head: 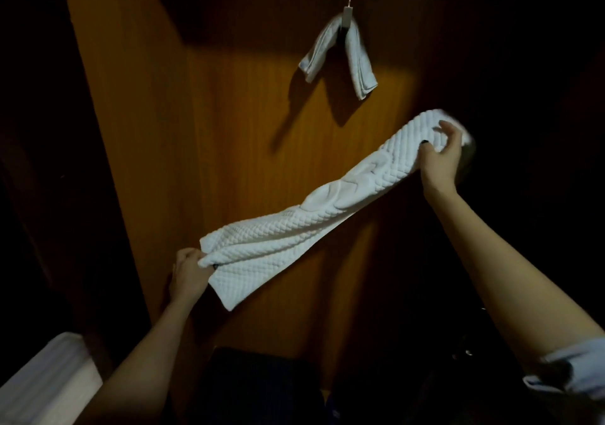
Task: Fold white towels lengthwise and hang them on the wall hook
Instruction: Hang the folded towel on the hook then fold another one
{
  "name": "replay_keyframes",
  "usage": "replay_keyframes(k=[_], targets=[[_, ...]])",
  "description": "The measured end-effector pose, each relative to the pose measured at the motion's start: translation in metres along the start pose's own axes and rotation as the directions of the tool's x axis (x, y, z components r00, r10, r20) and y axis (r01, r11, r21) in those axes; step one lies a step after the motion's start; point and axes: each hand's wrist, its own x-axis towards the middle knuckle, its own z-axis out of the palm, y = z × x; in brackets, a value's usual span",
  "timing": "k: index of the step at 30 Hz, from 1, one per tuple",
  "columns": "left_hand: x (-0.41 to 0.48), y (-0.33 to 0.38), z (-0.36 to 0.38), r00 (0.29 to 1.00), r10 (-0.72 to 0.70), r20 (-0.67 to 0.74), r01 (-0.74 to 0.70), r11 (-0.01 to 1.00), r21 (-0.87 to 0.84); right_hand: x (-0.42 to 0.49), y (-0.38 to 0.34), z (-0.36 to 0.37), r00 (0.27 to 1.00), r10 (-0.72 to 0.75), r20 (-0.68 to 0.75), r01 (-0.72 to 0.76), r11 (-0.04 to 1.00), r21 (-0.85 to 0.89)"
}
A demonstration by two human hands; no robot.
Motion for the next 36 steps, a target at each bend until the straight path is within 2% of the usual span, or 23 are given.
replay_keyframes(k=[1,3,4,5,9,13,15,18,20,23,24,26,28,32,36], targets=[[-0.001,-0.005,0.002,0.994,-0.014,0.112,0.014,1.0,-0.003,-0.002,-0.001,0.003,1.0,-0.003,0.02,0.003,1.0,-0.002],[-0.007,-0.009,0.005,0.921,-0.097,0.378,0.129,0.99,-0.059,-0.007,-0.006,0.01,0.998,-0.016,0.066,0.016,1.0,0.001],[-0.01,-0.006,0.006,0.879,-0.114,0.462,0.179,0.979,-0.1,-0.012,-0.009,0.015,0.995,-0.018,0.102,0.018,1.0,0.005],[-0.011,0.002,0.006,0.869,-0.094,0.487,0.196,0.967,-0.163,-0.017,-0.012,0.02,0.988,-0.017,0.152,0.015,1.0,0.012],[-0.003,0.062,-0.006,0.928,0.103,0.359,0.051,0.917,-0.395,-0.042,-0.017,0.042,0.93,-0.055,0.363,0.039,0.998,0.053],[0.002,0.139,-0.009,0.912,0.33,0.245,-0.165,0.84,-0.517,-0.073,-0.013,0.057,0.864,-0.068,0.498,0.043,0.997,0.061],[0.001,0.172,0.0,0.901,0.389,0.191,-0.209,0.777,-0.594,-0.081,-0.012,0.057,0.848,-0.039,0.529,-0.007,0.996,0.084],[0.004,0.207,0.013,0.885,0.38,0.268,-0.131,0.756,-0.641,-0.076,-0.02,0.05,0.823,-0.024,0.567,-0.034,0.995,0.092],[0.008,0.217,0.018,0.883,0.345,0.317,-0.08,0.778,-0.623,-0.07,-0.026,0.042,0.798,-0.033,0.602,-0.029,0.995,0.094],[0.01,0.219,0.024,0.871,0.307,0.383,-0.011,0.793,-0.609,-0.061,-0.033,0.029,0.781,-0.008,0.625,-0.096,0.986,0.133],[0.01,0.219,0.028,0.857,0.318,0.407,0.031,0.755,-0.655,-0.059,-0.034,0.026,0.779,-0.001,0.627,-0.109,0.984,0.137],[0.012,0.222,0.036,0.83,0.385,0.402,0.094,0.615,-0.783,-0.057,-0.032,0.023,0.774,-0.006,0.634,-0.114,0.982,0.149],[0.01,0.23,0.035,0.826,0.441,0.35,0.082,0.522,-0.849,-0.058,-0.026,0.023,0.766,-0.008,0.643,-0.129,0.978,0.165],[0.011,0.234,0.035,0.82,0.478,0.315,-0.013,0.566,-0.824,-0.06,-0.021,0.023,0.773,0.002,0.634,-0.163,0.967,0.196],[0.008,0.23,0.042,0.824,0.488,0.287,-0.009,0.518,-0.855,-0.057,-0.025,0.025,0.756,-0.051,0.653,-0.018,0.995,0.098]])
